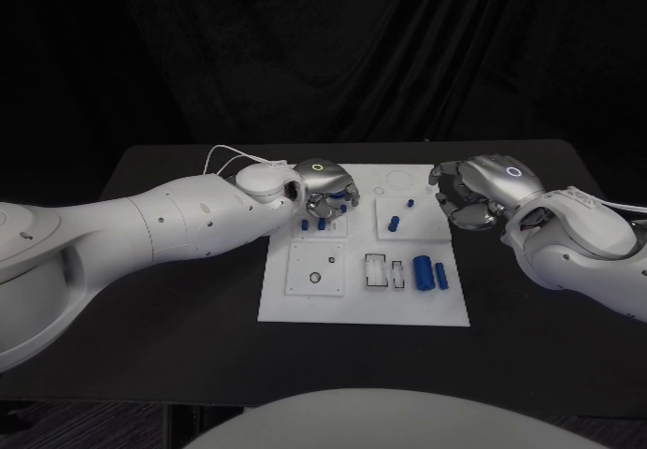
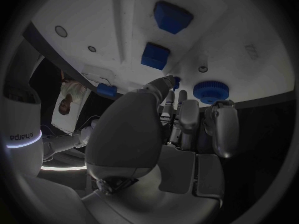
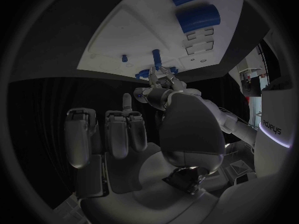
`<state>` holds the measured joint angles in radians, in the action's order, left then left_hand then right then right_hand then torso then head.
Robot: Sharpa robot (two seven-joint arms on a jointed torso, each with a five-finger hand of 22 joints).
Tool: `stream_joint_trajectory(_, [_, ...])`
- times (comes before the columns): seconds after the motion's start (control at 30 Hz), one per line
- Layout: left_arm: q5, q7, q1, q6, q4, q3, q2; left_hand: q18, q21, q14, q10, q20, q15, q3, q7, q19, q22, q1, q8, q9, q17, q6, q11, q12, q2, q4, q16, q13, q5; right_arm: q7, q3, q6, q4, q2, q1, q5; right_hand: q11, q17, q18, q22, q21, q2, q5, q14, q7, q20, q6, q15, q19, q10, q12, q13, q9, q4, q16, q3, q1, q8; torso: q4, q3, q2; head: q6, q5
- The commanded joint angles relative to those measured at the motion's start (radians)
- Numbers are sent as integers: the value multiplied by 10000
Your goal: Assemble the parts on the task board
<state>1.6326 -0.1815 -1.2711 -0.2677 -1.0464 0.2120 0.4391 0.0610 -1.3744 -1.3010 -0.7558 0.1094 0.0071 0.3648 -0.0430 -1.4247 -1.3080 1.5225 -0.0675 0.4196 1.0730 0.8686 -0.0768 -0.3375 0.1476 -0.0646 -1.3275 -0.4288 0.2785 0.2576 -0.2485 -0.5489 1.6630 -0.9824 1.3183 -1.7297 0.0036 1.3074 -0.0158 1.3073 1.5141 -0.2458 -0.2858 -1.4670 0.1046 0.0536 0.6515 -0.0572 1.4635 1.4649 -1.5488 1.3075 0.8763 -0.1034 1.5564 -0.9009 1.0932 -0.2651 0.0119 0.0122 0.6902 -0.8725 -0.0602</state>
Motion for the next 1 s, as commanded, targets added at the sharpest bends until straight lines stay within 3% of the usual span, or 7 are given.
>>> stream_joint_trajectory(0.03, [32, 29, -23, 88, 58, -9, -32, -80, 32, 10, -30, -10, 20, 75, -7, -13, -1930, 95, -20, -24, -28, 113, -13, -7, -44, 14, -34, 20, 107, 206, 7, 93, 0, 3, -18, -31, -23, 2179, -7, 2418, -27, 33, 38, -936, 6, -55, 94, -52, 743, 749, 51, 2235, 11, 77, -58, 11, -30, -36, -20, -8, 0, -2, 44])
stream_joint_trajectory(0.37, [32, 9, -21, 81, 166, -8, -39, -88, 2, 9, -201, -16, 20, 203, -65, -34, -1943, 79, -80, -37, -25, 318, 6, -77, -72, 70, -67, 34, 208, 245, 7, 140, -3, 9, -18, -31, -22, 2175, -5, 2420, -23, 44, 37, -936, 6, -54, 121, -51, 746, 752, 48, 2239, 9, 87, -60, 8, -25, -53, -5, -1, 7, -2, 35])
stream_joint_trajectory(0.63, [32, -90, -19, 79, 206, -8, -68, -117, -127, -57, -832, -87, -107, 199, -185, -132, -1985, -56, -343, 191, -13, 930, 215, -593, -185, 181, -159, -279, 55, 269, 7, 163, 5, 9, -18, -31, -22, 2169, -8, 2416, -32, 54, 37, -934, 6, -54, 150, -50, 741, 745, 55, 2230, 7, 97, -63, 5, -21, -70, -3, -1, 14, -2, 43])
stream_joint_trajectory(1.0, [32, -139, -16, 119, 261, -7, -148, -112, -89, 0, -790, -113, -100, 212, -10, -110, -1973, -125, -31, 139, -183, 480, 191, -565, -128, 247, -98, -317, -58, 297, 7, 228, 17, -8, -18, -31, -22, 2169, -7, 2417, -30, 72, 36, -934, 4, -52, 203, -49, 742, 742, 58, 2225, 0, 116, -63, -1, -14, -100, -23, 0, 3, -2, 48])
